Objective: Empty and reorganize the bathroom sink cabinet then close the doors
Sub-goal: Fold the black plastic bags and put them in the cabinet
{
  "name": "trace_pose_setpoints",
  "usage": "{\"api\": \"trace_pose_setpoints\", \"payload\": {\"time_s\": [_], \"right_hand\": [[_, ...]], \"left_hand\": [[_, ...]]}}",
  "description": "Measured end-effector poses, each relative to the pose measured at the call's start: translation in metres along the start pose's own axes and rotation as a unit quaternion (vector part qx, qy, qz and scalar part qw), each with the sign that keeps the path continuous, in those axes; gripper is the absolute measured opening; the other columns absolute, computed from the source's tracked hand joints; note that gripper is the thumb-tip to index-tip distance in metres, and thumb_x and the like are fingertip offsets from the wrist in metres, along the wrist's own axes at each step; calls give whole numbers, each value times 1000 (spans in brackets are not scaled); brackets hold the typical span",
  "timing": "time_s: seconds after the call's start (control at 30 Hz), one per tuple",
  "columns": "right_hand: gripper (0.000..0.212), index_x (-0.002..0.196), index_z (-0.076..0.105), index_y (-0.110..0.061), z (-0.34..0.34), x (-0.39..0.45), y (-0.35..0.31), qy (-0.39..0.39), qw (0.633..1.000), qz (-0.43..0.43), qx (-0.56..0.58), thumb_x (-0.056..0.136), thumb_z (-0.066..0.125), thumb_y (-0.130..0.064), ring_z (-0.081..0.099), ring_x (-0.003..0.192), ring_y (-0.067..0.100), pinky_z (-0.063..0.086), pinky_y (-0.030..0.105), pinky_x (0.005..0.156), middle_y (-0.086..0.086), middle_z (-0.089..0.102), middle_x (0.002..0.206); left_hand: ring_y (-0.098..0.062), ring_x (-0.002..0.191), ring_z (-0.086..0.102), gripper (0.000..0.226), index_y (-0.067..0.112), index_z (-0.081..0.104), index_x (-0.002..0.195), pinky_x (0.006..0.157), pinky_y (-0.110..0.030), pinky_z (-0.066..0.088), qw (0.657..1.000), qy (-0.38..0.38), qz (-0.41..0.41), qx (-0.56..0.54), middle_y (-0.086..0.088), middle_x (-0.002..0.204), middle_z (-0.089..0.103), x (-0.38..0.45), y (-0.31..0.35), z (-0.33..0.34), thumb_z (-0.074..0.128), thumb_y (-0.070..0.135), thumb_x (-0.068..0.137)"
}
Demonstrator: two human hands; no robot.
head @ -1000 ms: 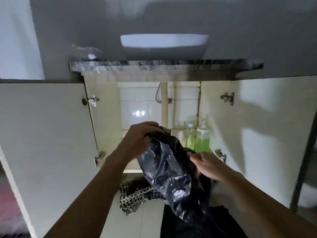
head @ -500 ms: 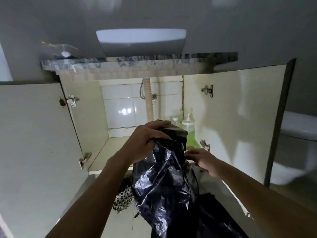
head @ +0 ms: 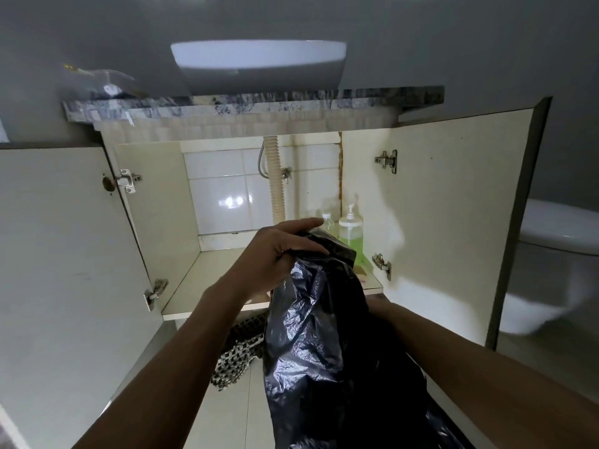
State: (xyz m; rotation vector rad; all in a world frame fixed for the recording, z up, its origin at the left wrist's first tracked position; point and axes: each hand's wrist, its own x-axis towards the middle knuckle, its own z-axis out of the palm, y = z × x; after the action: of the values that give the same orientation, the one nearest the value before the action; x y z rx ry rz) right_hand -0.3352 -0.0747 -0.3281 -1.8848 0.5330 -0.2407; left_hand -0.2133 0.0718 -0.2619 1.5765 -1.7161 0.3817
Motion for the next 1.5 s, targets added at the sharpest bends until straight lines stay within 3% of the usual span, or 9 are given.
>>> {"api": "trace_pose_setpoints", "payload": {"time_s": [0.23, 0.43, 0.57, 0.67, 0.8, 0.93, 1.13, 1.4, 1.5], "right_hand": [[15, 80, 63, -17, -18, 15, 6, -11, 999, 7, -31, 93, 55, -13, 60, 68, 11, 49, 25, 72, 4, 63, 81], [10, 80, 70, -8, -38, 21, 1, 173, 963, -118, -170, 83, 63, -15, 67, 76, 27, 46, 28, 66, 13, 71, 79], [23, 65, 58, -8, -18, 18, -11, 165, 897, -243, -329, 85, 65, -19, 46, 51, 13, 31, 20, 49, 1, 53, 57], [39, 55, 41, -26, -2, 12, -19, 119, 852, -343, -377, 84, 63, -12, 37, 44, 2, 29, 21, 47, -13, 40, 49], [9, 83, 69, -11, 17, -3, -30, 50, 803, -404, -436, 84, 62, -16, 57, 62, 13, 41, 24, 54, -1, 65, 72], [15, 98, 71, -16, 21, -13, -32, 34, 794, -425, -434, 84, 66, -18, 60, 72, 12, 33, 14, 56, -1, 68, 84], [23, 81, 55, -18, 5, -2, -11, -94, 856, -174, -478, 76, 72, -32, 59, 74, 18, 47, 34, 67, -2, 59, 79], [43, 63, 46, -8, -6, 9, 30, -137, 735, 115, -654, 72, 77, -36, 54, 68, 22, 48, 31, 69, 2, 48, 65], [39, 89, 57, -6, -10, 9, 28, -111, 739, 139, -650, 73, 77, -37, 56, 73, 22, 52, 30, 70, 2, 55, 76]], "left_hand": [[-3, 119, 51, 48, 16, 77, 101, 101, -9, 39, 999, 9, -33, 39, 6, 131, 54, -6, -11, -14, 47, -15, 77], [-22, 130, 48, 51, 24, 61, 125, 107, -40, 42, 962, -163, -195, 104, -6, 148, 42, -30, -42, -18, 61, -6, 84], [-25, 139, 32, 94, 32, 23, 150, 114, -43, 23, 888, -322, -326, 36, -3, 155, 29, -34, -44, -14, 79, 19, 75], [-20, 144, 23, 110, 34, 9, 152, 117, -44, 18, 903, -290, -317, 28, 4, 159, 18, -28, -44, -7, 82, 36, 69], [-13, 140, 28, 103, 40, 24, 147, 116, -44, 21, 920, -279, -273, -7, 12, 155, 28, -25, -44, 5, 85, 41, 63], [-13, 124, 45, 66, 27, 58, 124, 106, -38, 33, 897, -330, -291, 32, 15, 128, 51, -40, -49, 23, 82, 45, 66], [-20, 120, 46, 62, 23, 64, 121, 96, -36, 42, 887, -281, -290, 224, 0, 129, 52, -57, -65, 32, 79, 50, 67], [-22, 138, 28, 54, 26, 68, 112, 107, -62, 21, 846, -236, -309, 366, 1, 150, 34, -63, -72, 31, 77, 54, 67], [-20, 126, 43, 44, 24, 68, 107, 108, -63, 21, 845, -184, -320, 386, 3, 132, 51, -59, -73, 29, 73, 52, 73]]}}
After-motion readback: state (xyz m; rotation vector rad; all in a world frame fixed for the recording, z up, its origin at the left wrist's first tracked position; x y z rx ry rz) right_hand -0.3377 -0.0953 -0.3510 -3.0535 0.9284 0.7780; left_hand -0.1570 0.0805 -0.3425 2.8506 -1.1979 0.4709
